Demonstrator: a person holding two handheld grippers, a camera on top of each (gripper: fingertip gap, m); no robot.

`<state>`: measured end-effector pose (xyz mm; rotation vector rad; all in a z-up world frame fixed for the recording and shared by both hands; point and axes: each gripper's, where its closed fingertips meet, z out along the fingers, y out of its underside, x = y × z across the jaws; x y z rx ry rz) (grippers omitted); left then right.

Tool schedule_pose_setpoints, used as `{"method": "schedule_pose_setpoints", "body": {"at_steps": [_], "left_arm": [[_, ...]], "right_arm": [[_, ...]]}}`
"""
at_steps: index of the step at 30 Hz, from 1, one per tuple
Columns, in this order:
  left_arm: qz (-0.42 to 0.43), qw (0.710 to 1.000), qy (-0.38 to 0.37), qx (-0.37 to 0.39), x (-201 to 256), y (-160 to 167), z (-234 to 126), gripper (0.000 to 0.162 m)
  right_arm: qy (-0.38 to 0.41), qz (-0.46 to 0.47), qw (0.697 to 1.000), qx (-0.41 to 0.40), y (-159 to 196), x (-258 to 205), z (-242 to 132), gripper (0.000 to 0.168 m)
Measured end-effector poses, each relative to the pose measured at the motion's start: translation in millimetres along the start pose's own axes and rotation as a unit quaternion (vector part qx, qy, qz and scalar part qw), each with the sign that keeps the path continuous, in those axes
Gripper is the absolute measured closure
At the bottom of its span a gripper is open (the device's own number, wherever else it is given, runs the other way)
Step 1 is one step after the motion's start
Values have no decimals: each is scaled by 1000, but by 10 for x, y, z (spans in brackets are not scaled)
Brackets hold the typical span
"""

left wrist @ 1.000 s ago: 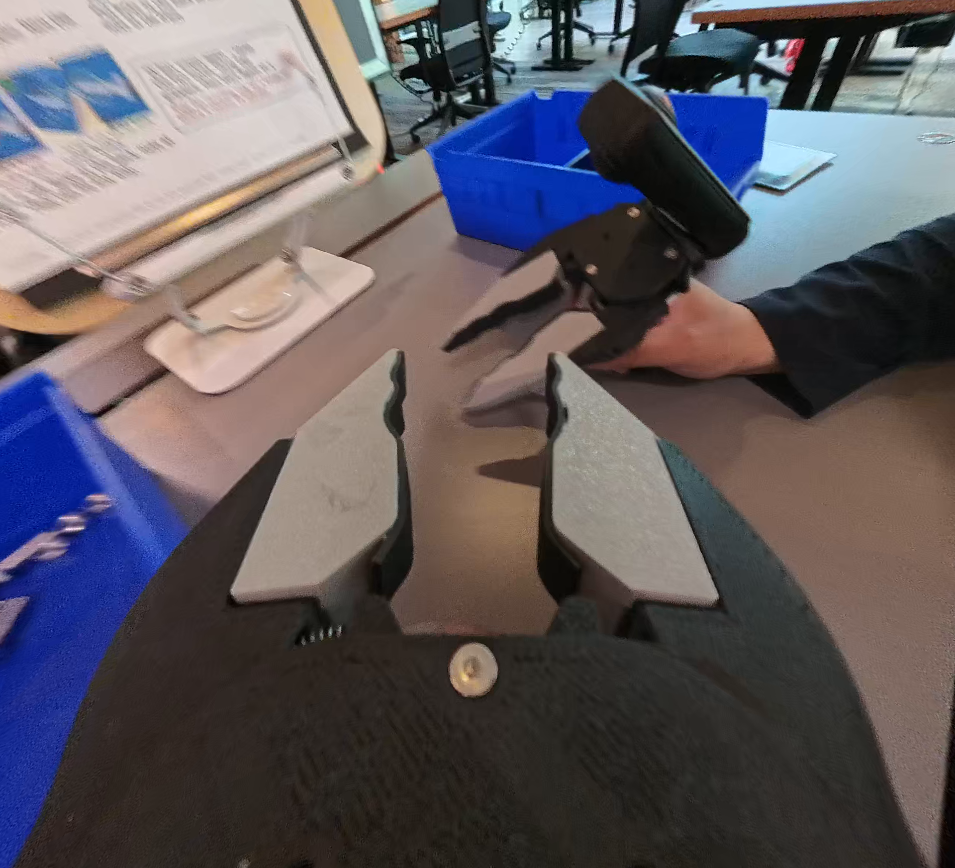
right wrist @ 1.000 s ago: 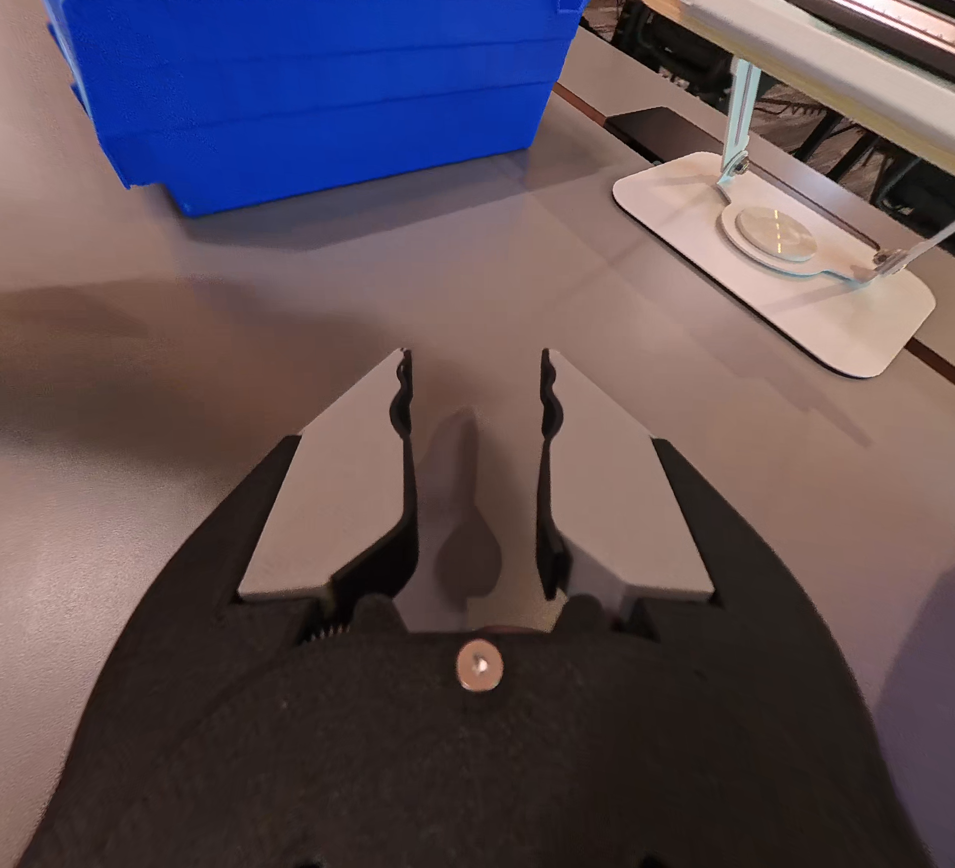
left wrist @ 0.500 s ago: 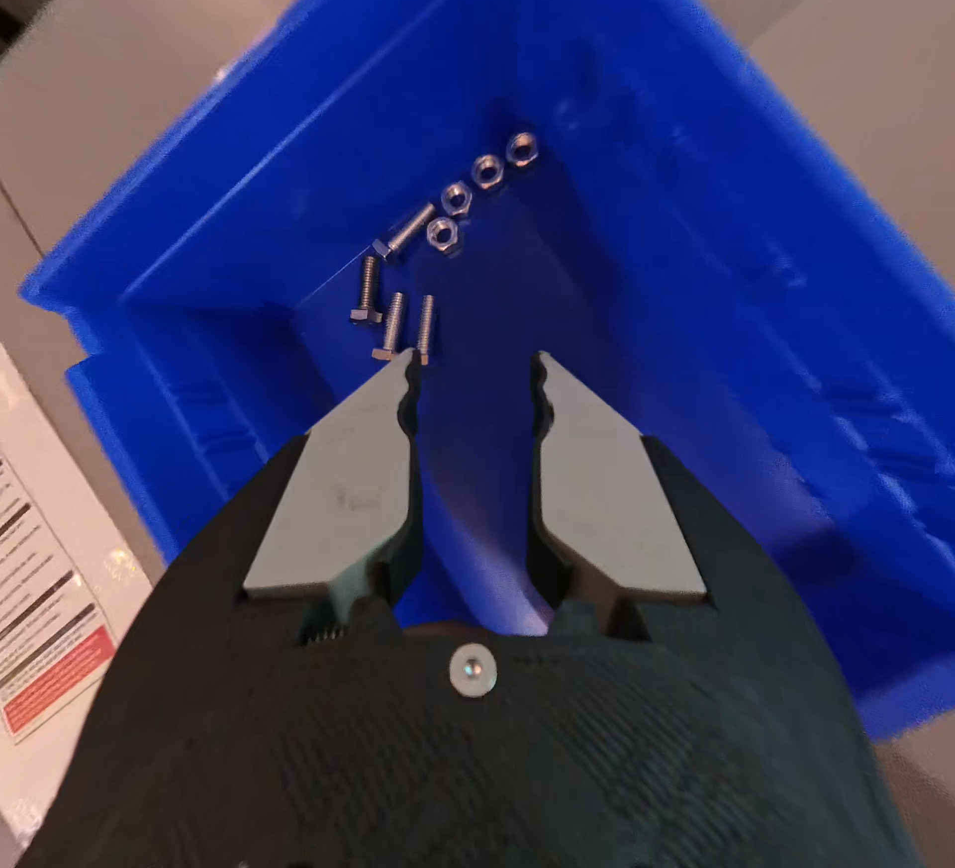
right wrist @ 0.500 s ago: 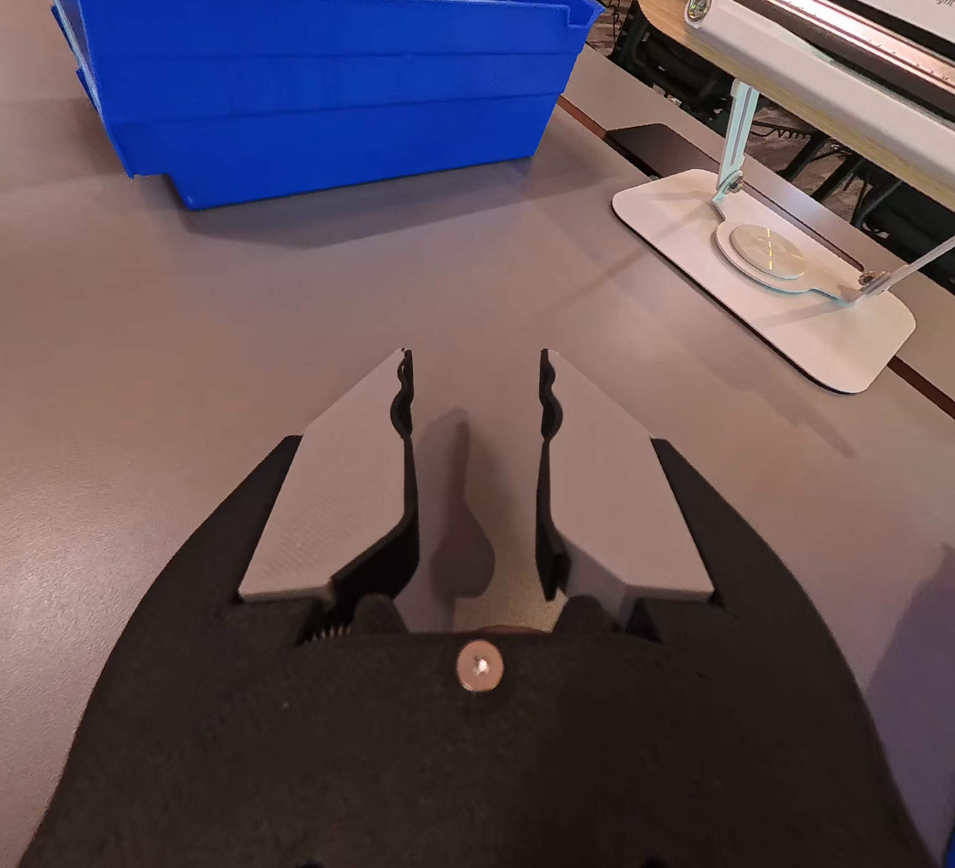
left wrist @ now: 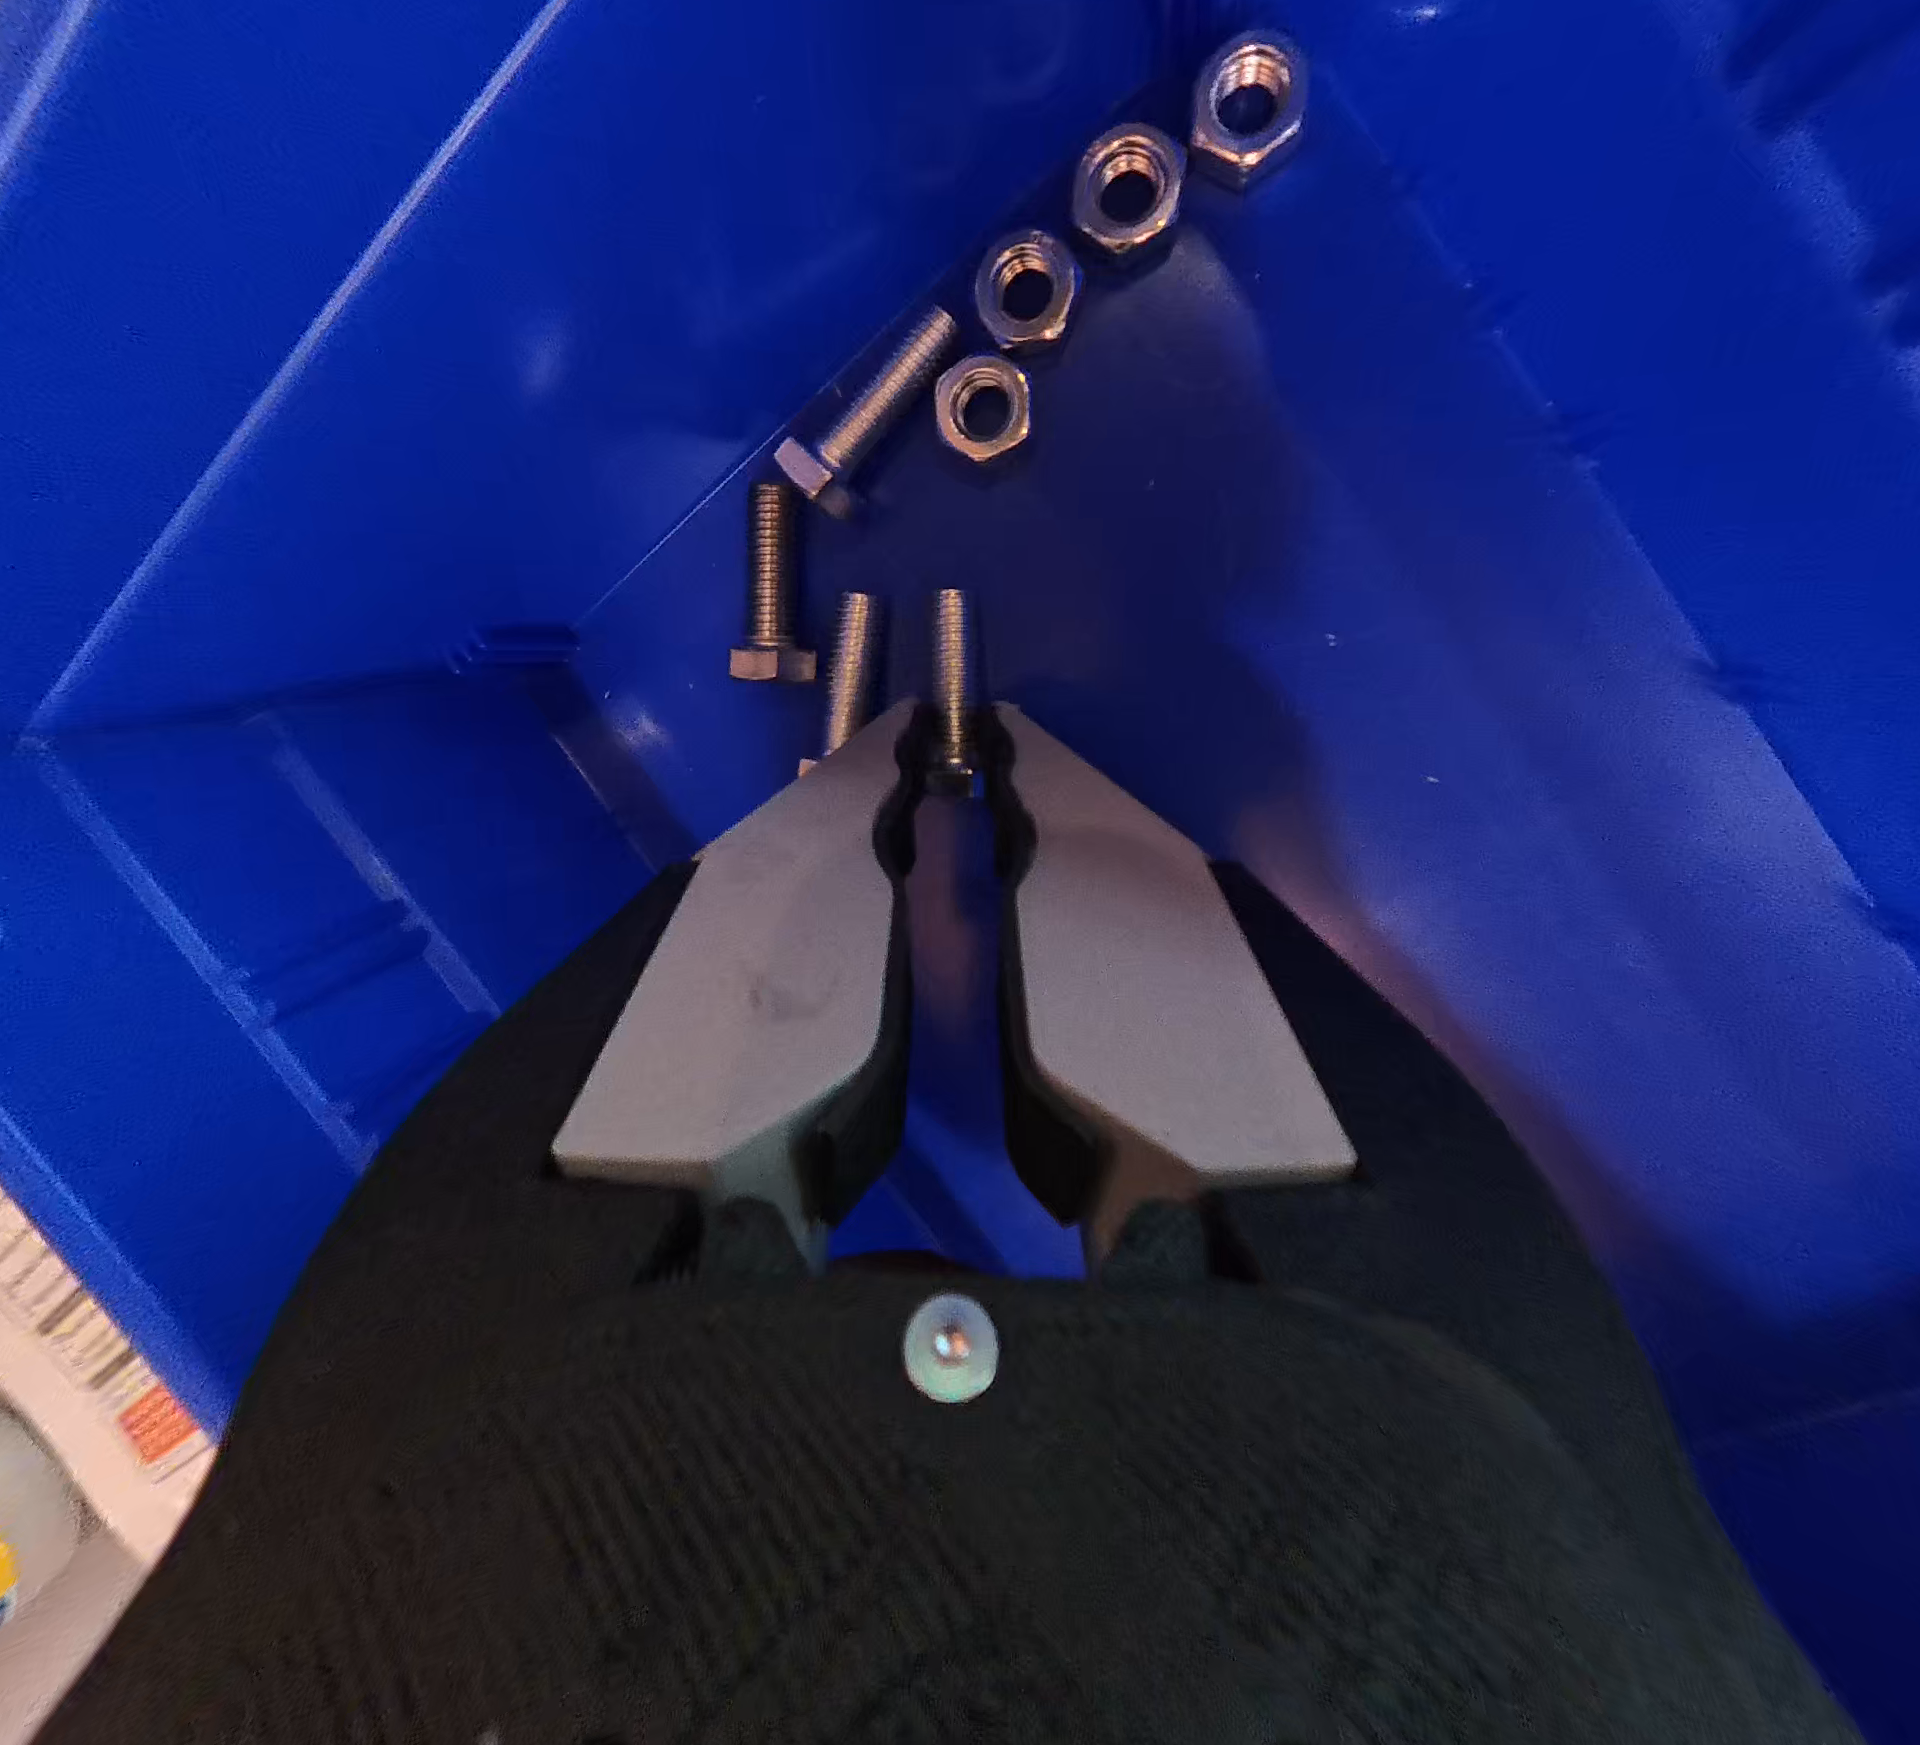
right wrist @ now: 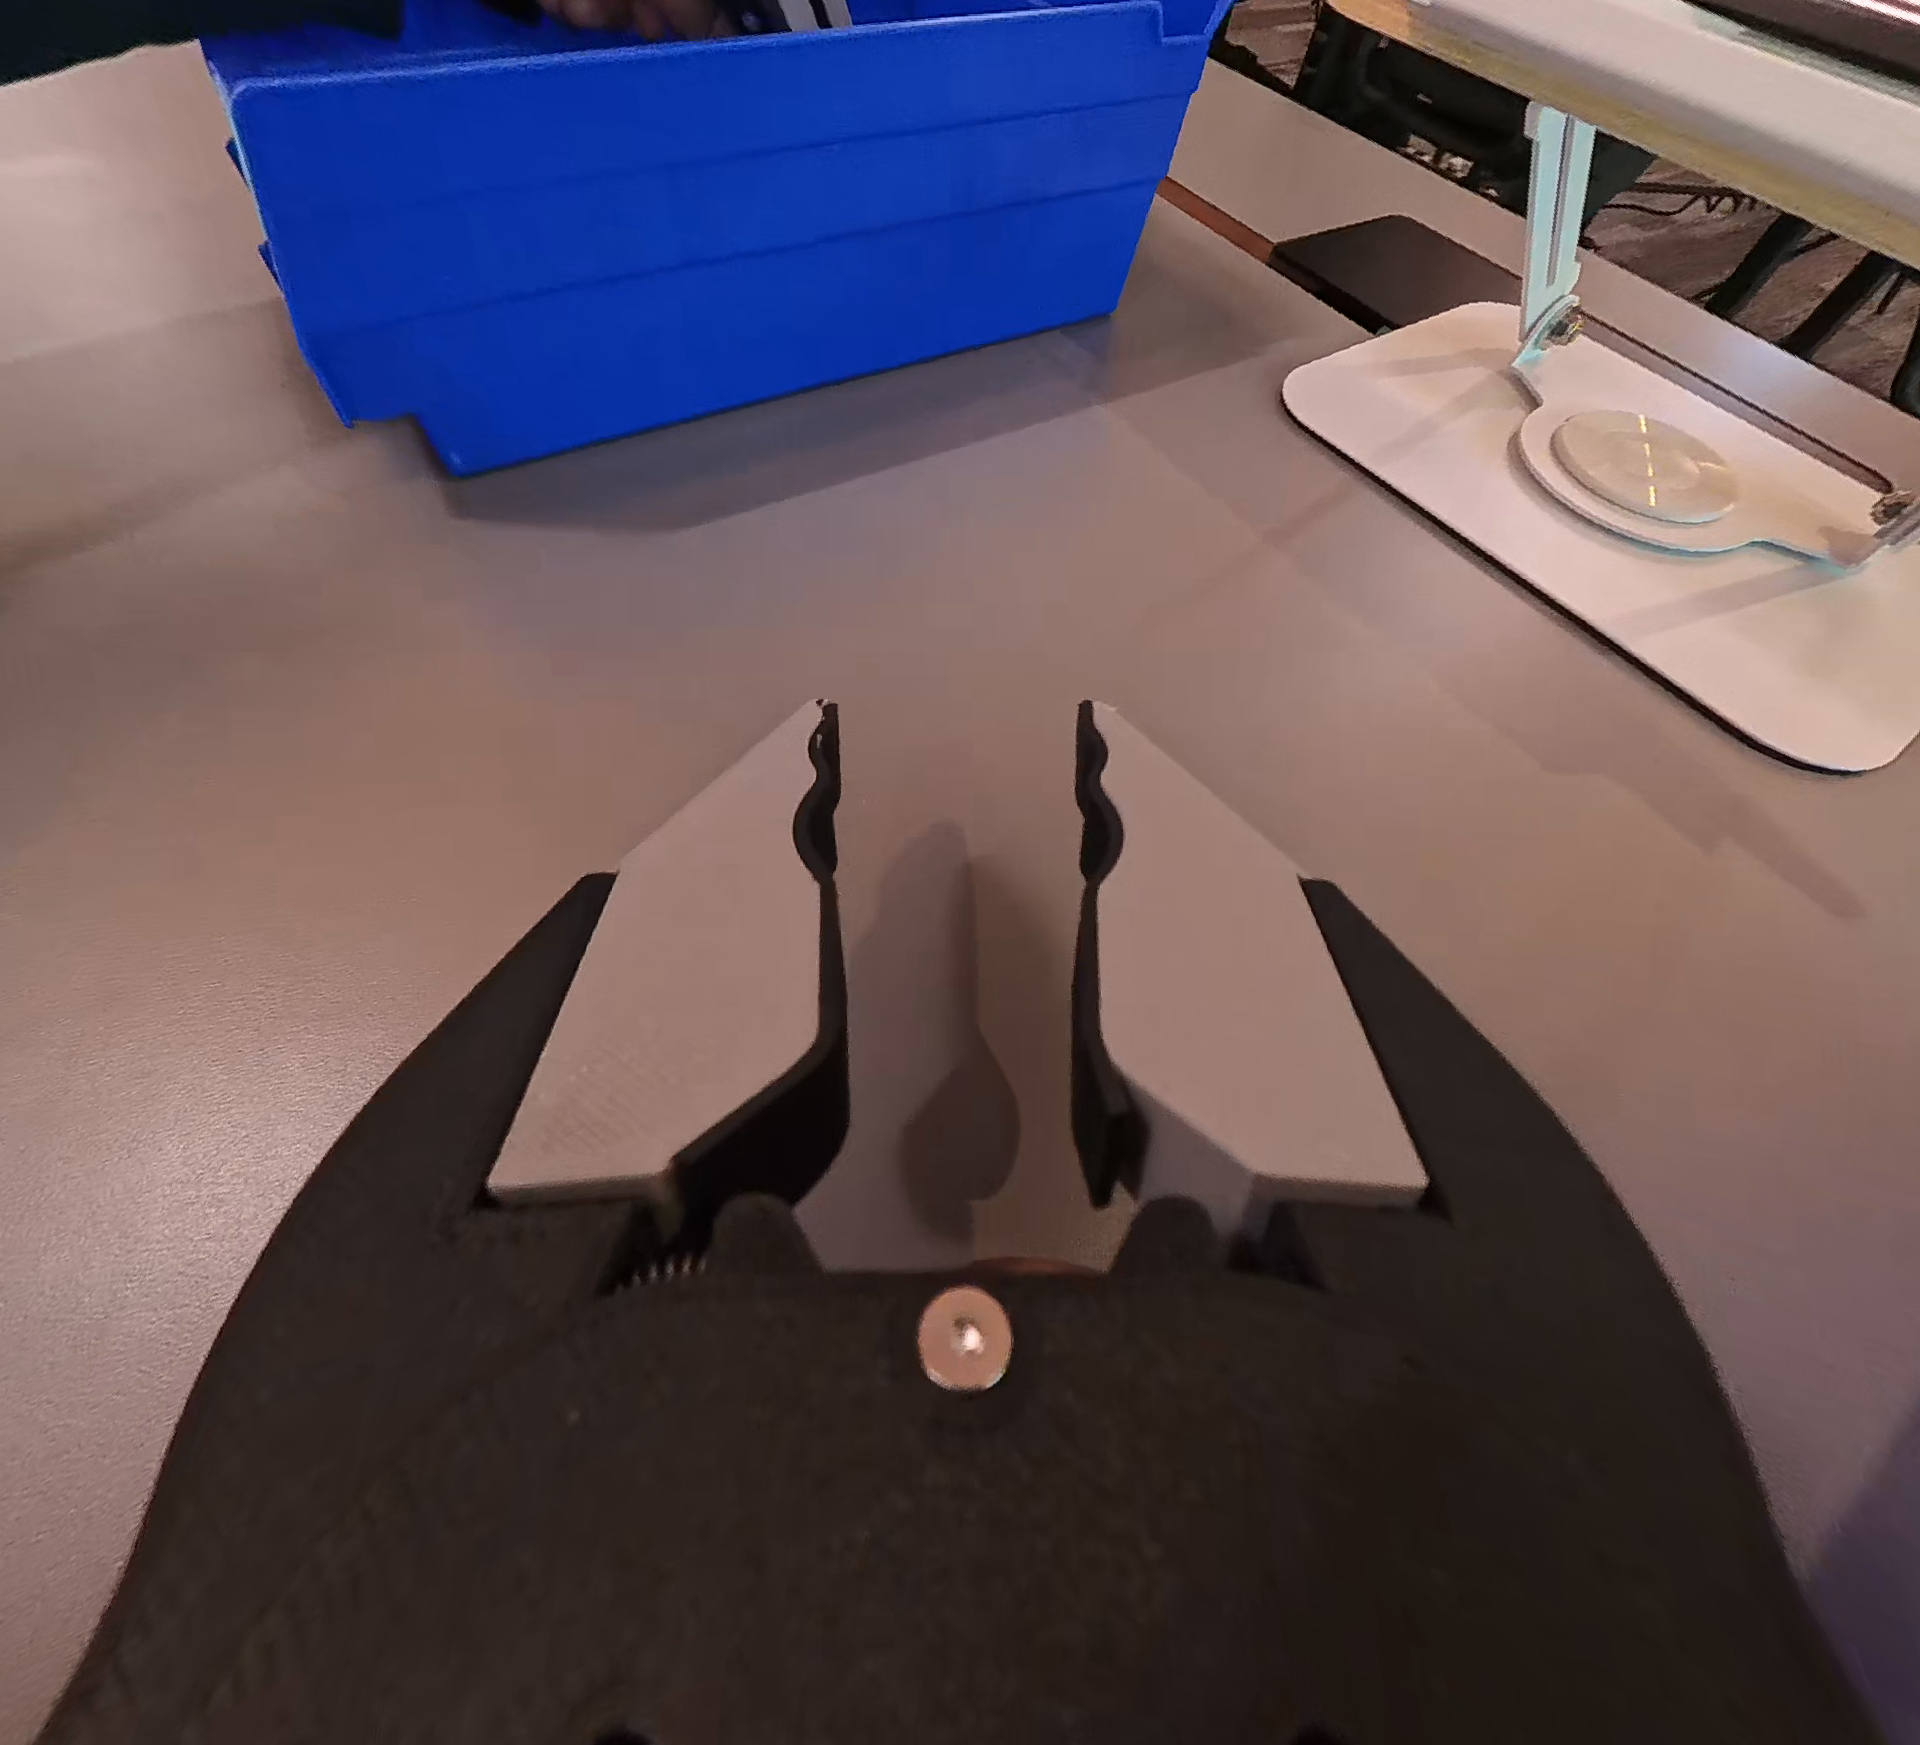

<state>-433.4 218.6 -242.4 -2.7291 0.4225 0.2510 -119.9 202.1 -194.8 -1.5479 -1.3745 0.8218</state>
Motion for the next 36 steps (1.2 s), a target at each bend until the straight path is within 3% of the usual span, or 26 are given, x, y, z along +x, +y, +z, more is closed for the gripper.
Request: {"method": "schedule_pose_setpoints", "body": {"at_steps": [3,5,7,10,13,16,19,22,32,34,36], "left_arm": [[-4,1000,-7,-2,9,8,-26,154],[-27,999,2,46,37,-118,-158,154],[-52,992,6,119,60,-315,-449,154],[-66,961,-9,268,161,-659,-1173,154],[-40,907,43,418,786,-985,-1933,155],[20,881,53,470,1597,-1177,-2190,155],[41,856,89,508,2337,-1323,-2182,155],[37,839,122,529,2787,-1417,-2047,155],[33,831,190,521,3152,-1381,-1858,156],[36,827,201,524,3229,-1380,-1844,155],[41,831,197,519,3269,-1375,-1801,155]], "right_arm": [[3,-6,1000,5,-12,-7,-11,126],[5,-17,1000,13,-34,-25,-31,127],[4,-26,999,20,-51,-46,-53,129],[15,-21,999,18,-47,-16,-80,130],[13,-5,999,31,-146,-26,-152,129],[3,15,998,68,-374,-59,-297,128],[21,45,990,129,-666,77,-572,132],[22,93,975,202,-893,229,-889,146],[-120,209,946,218,-879,45,-879,137],[-132,209,947,205,-834,9,-833,141],[-139,211,949,188,-771,-19,-770,161]]}}
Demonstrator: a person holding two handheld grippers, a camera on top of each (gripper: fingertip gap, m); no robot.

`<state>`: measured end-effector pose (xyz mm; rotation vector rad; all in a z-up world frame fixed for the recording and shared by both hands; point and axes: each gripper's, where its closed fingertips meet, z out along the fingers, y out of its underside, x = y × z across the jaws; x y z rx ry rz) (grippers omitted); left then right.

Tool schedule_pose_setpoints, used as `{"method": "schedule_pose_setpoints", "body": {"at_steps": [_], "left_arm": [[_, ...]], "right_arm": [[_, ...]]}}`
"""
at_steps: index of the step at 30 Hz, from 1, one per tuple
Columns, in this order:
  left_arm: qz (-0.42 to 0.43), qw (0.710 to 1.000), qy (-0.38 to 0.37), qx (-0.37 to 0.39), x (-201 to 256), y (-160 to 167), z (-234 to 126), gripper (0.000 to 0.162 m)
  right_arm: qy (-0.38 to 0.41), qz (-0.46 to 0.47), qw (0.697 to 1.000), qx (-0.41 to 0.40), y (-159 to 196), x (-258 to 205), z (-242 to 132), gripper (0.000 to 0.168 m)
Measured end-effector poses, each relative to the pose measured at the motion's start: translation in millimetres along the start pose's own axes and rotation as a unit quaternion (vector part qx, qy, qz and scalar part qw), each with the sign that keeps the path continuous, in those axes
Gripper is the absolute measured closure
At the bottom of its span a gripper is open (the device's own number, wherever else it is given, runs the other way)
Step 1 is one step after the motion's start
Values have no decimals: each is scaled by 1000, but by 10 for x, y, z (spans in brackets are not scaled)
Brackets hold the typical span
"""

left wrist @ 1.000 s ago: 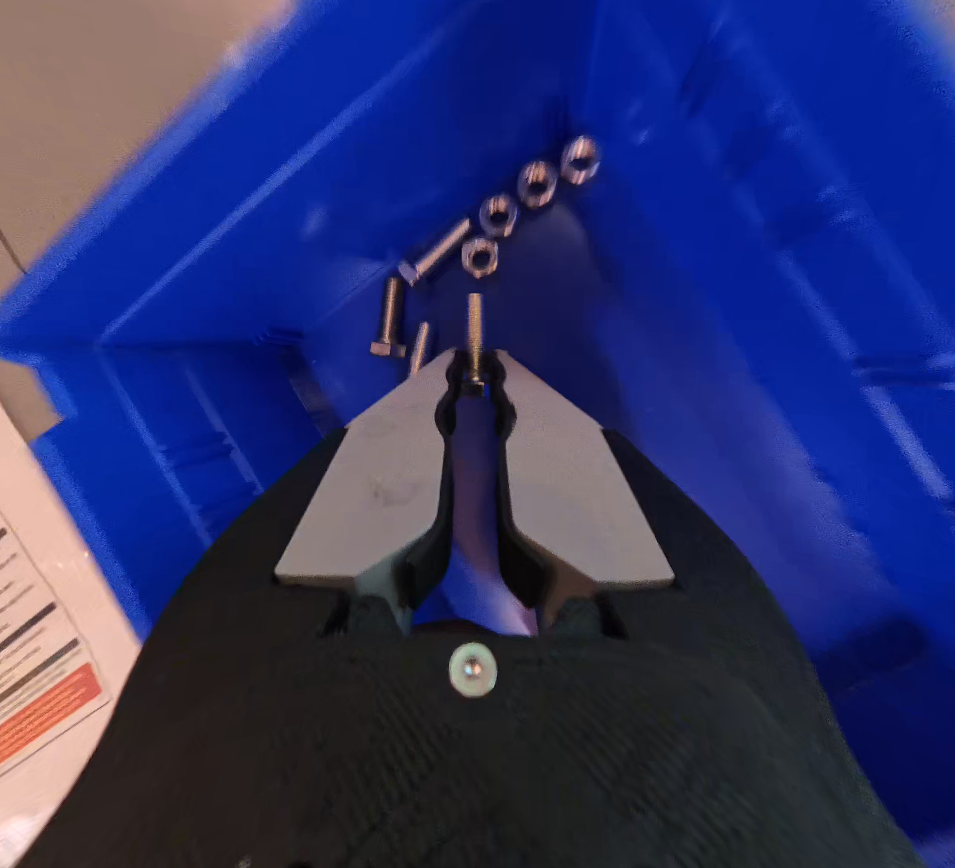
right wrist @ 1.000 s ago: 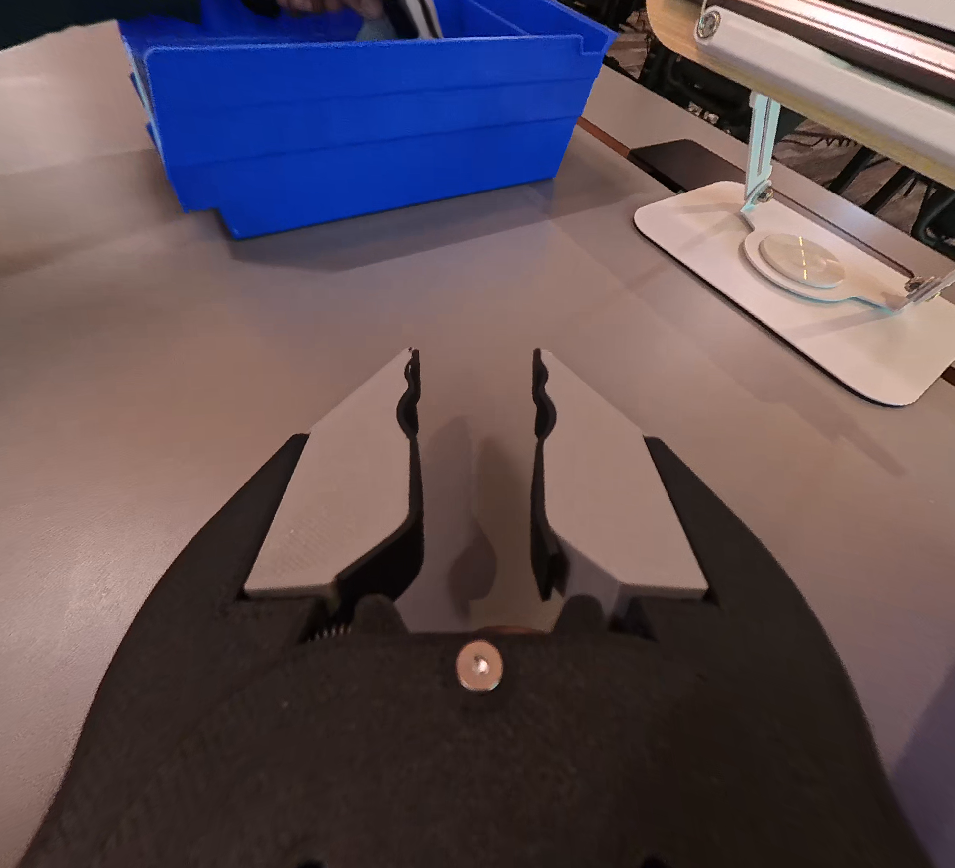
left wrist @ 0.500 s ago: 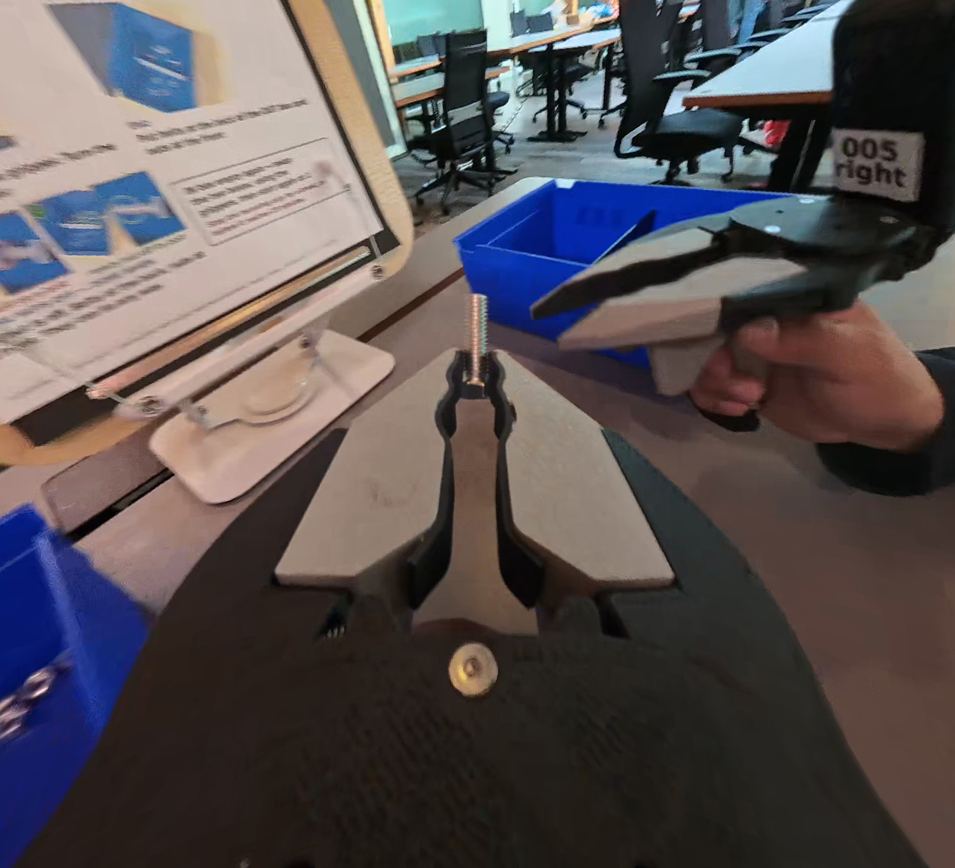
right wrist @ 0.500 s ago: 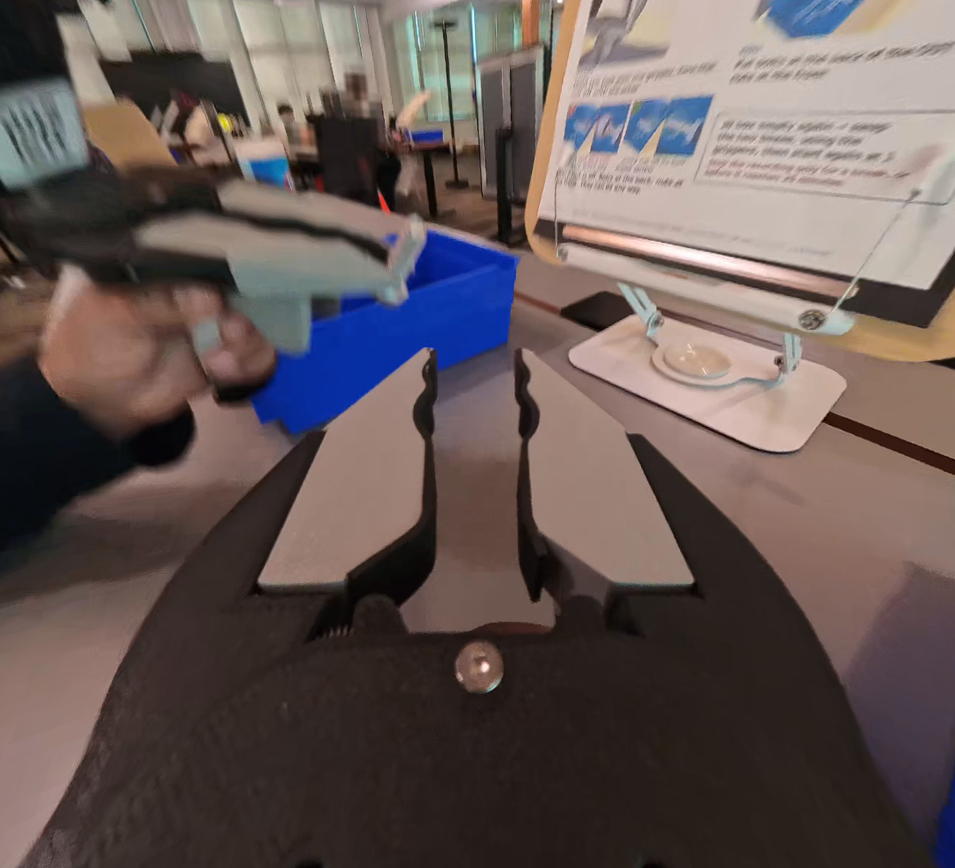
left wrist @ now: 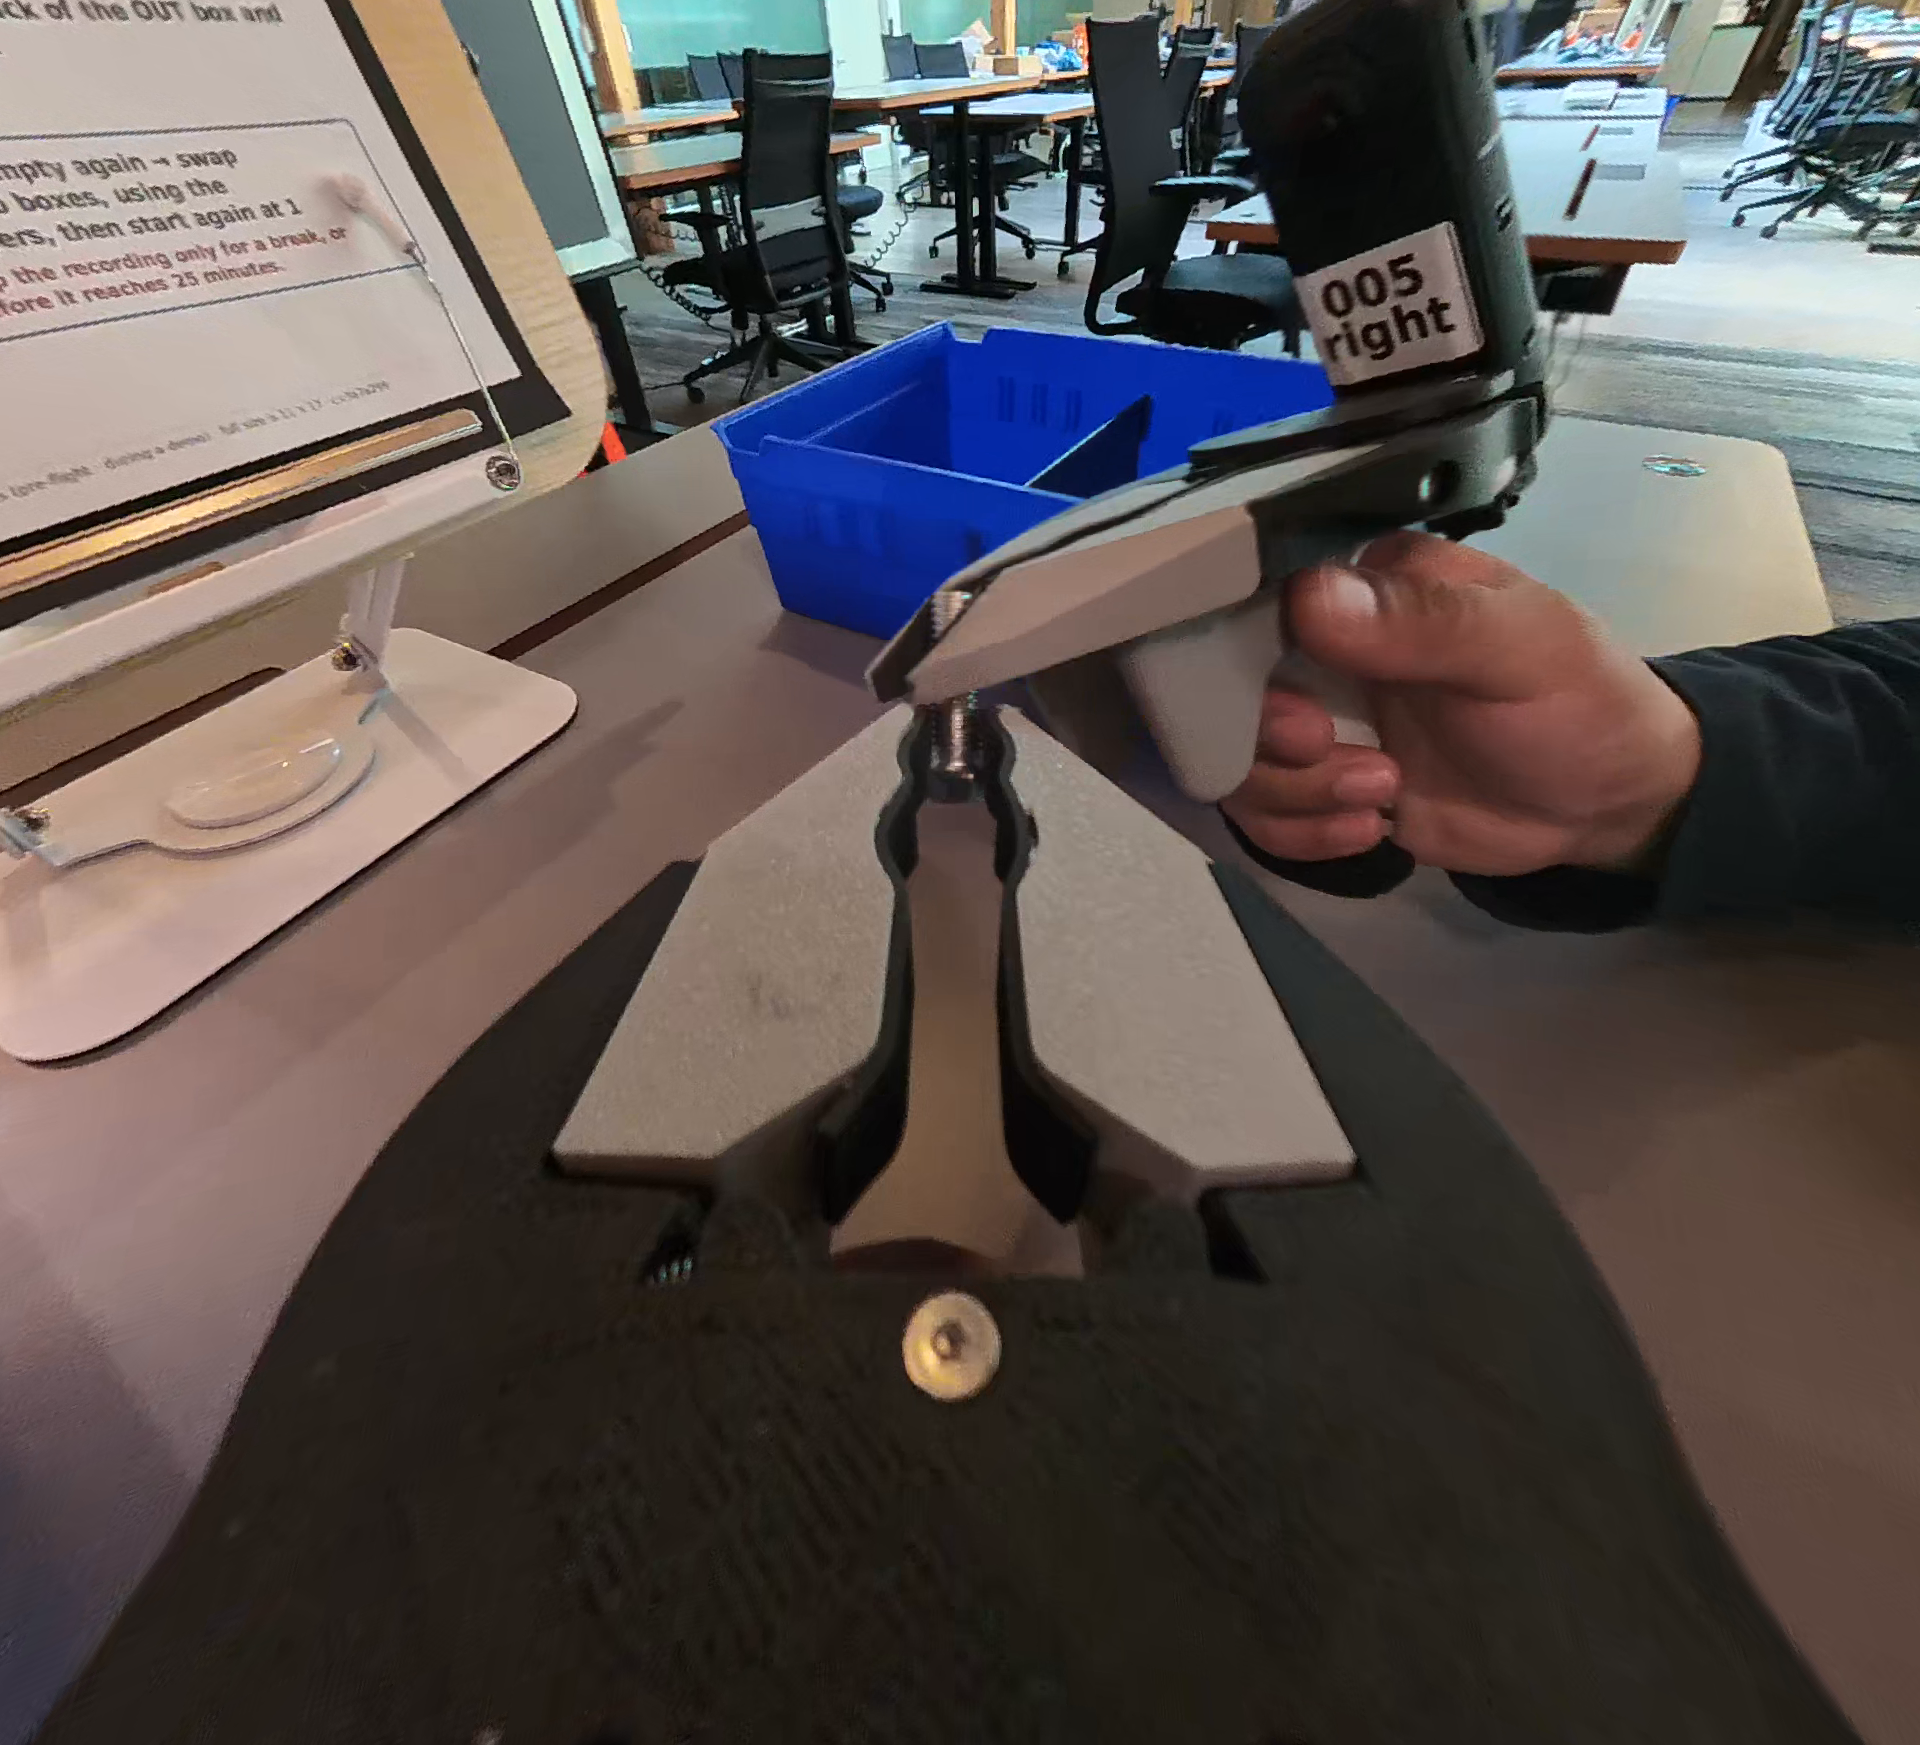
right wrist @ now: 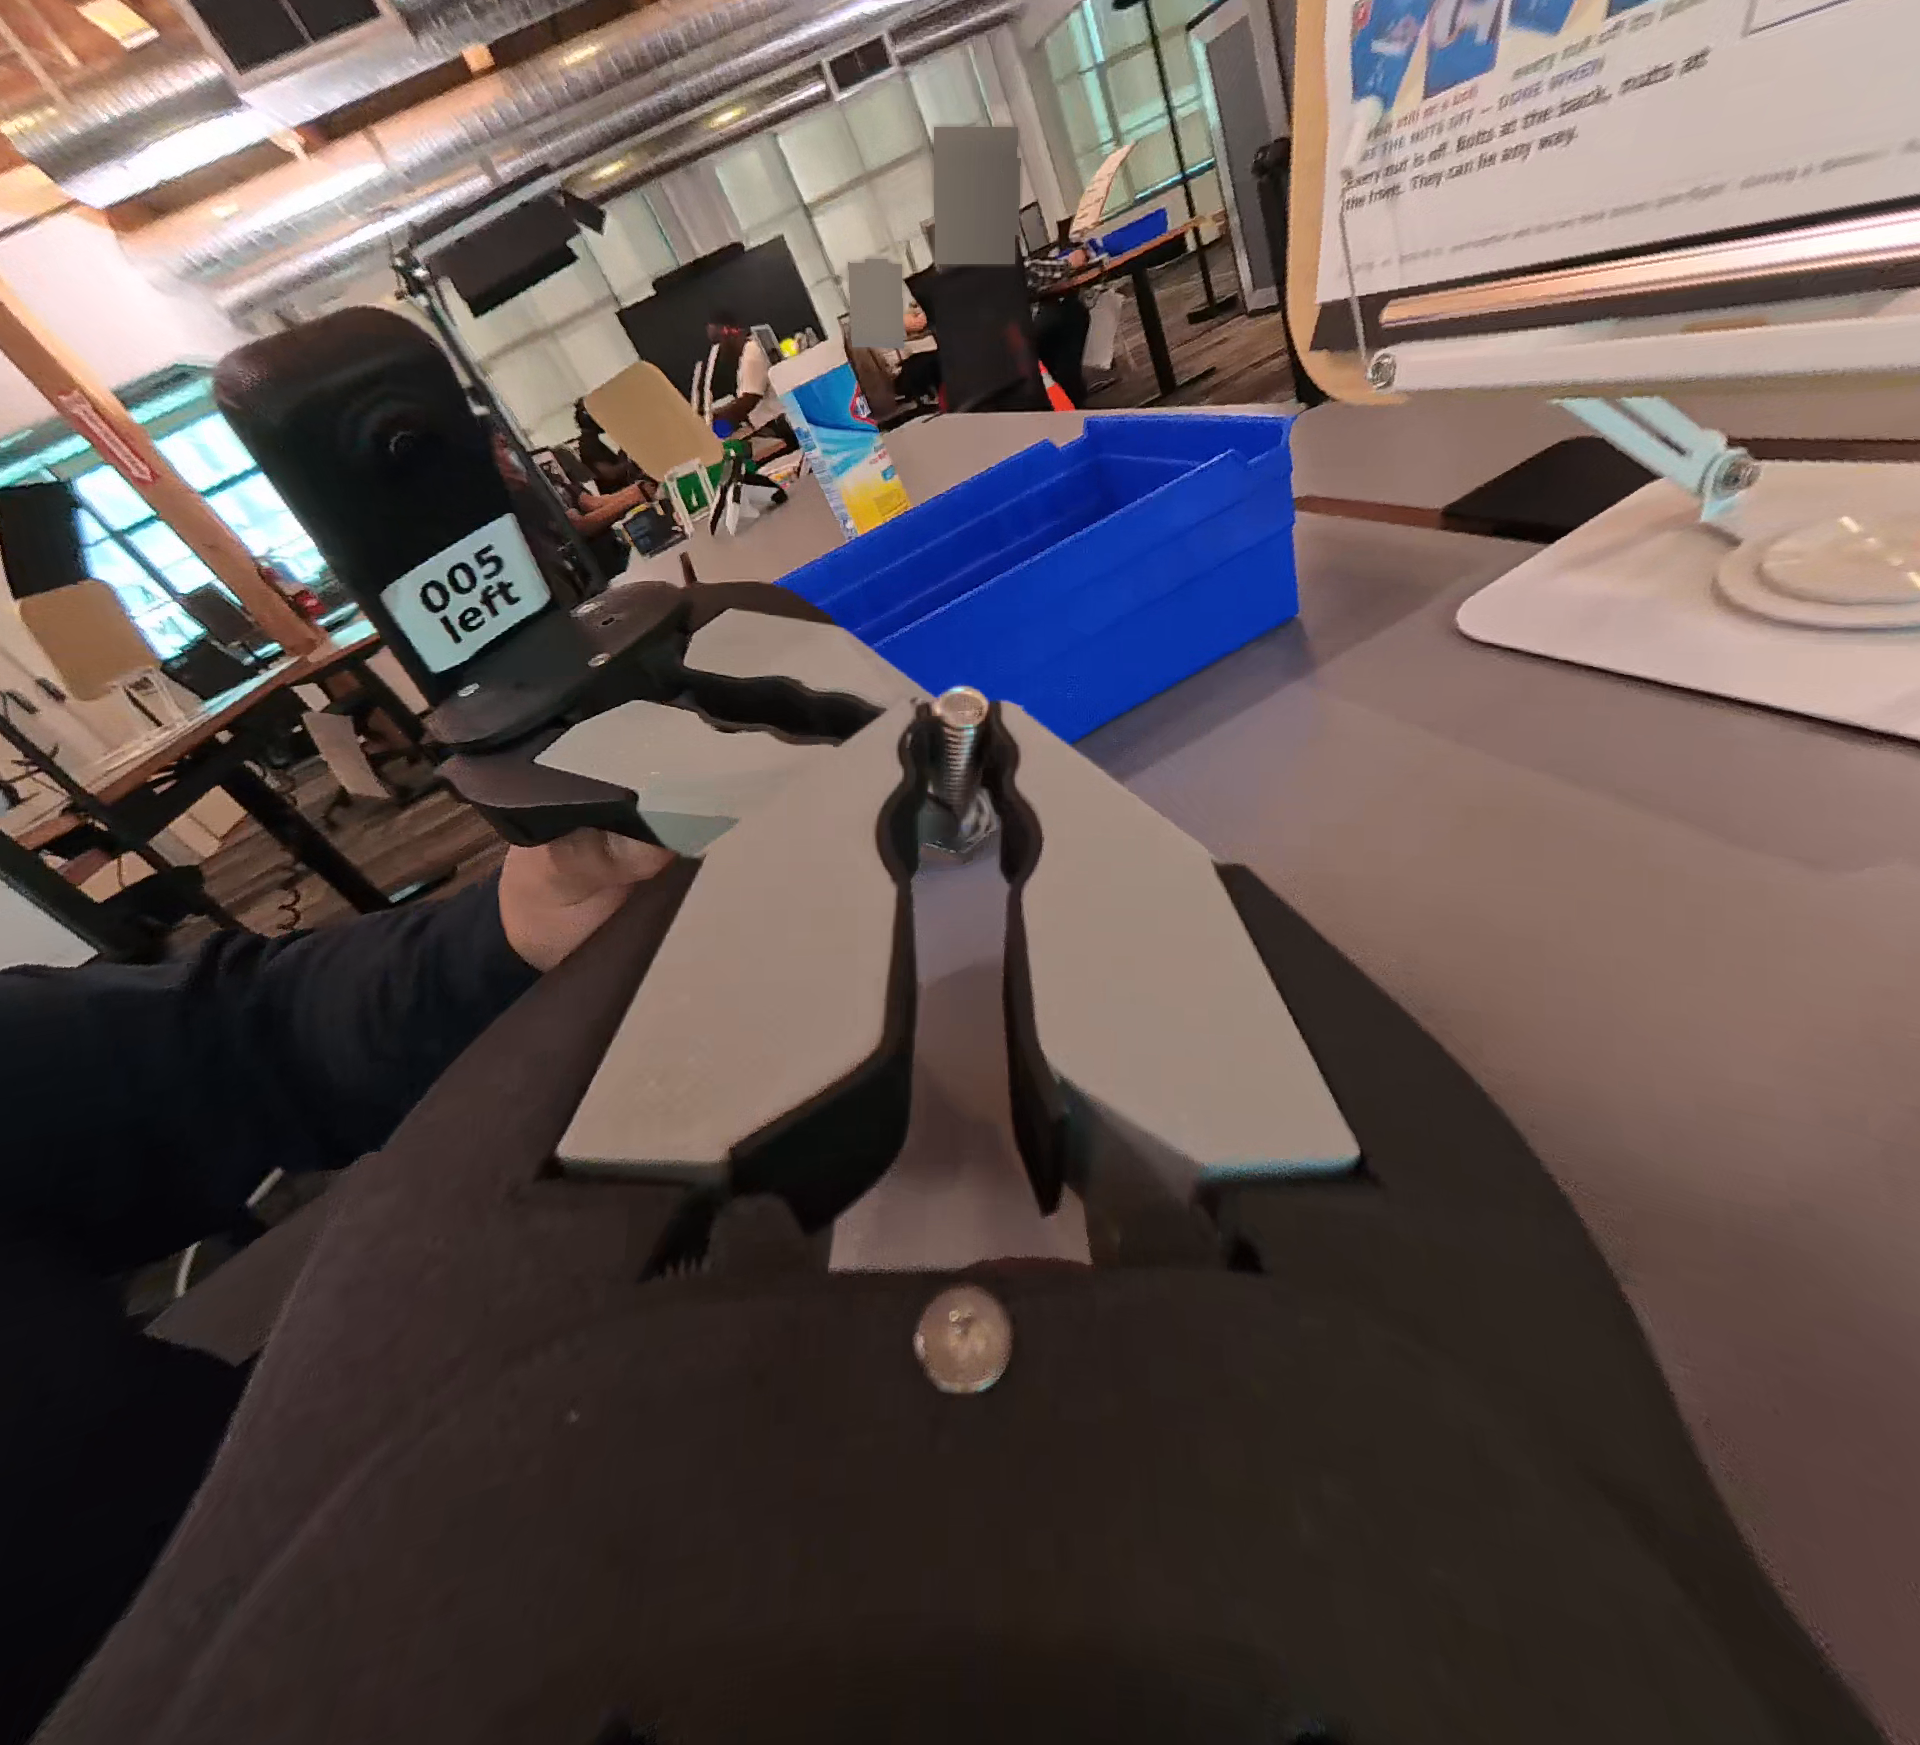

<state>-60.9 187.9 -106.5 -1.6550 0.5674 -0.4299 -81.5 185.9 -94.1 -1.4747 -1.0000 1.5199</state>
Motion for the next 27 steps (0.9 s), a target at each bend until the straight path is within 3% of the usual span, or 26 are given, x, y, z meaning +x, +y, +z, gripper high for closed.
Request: {"method": "schedule_pose_setpoints", "body": {"at_steps": [5,6,8,11,15,27], "left_arm": [[-22,999,9,-24,-47,186,71,155],[-28,999,3,-46,-85,281,93,152],[-30,996,-14,-79,-178,448,133,130],[-36,991,-45,-117,-320,641,163,125],[-45,988,-56,-138,-385,769,181,121],[-42,984,-38,-171,-345,941,213,120]], "right_arm": [[38,-24,998,-43,131,126,16,162],[58,-45,995,-64,191,189,18,162],[113,-104,982,-113,328,372,7,162],[171,-159,958,-165,500,602,-15,162],[167,-132,957,-198,702,716,7,162],[162,-118,955,-218,868,824,16,162]]}}
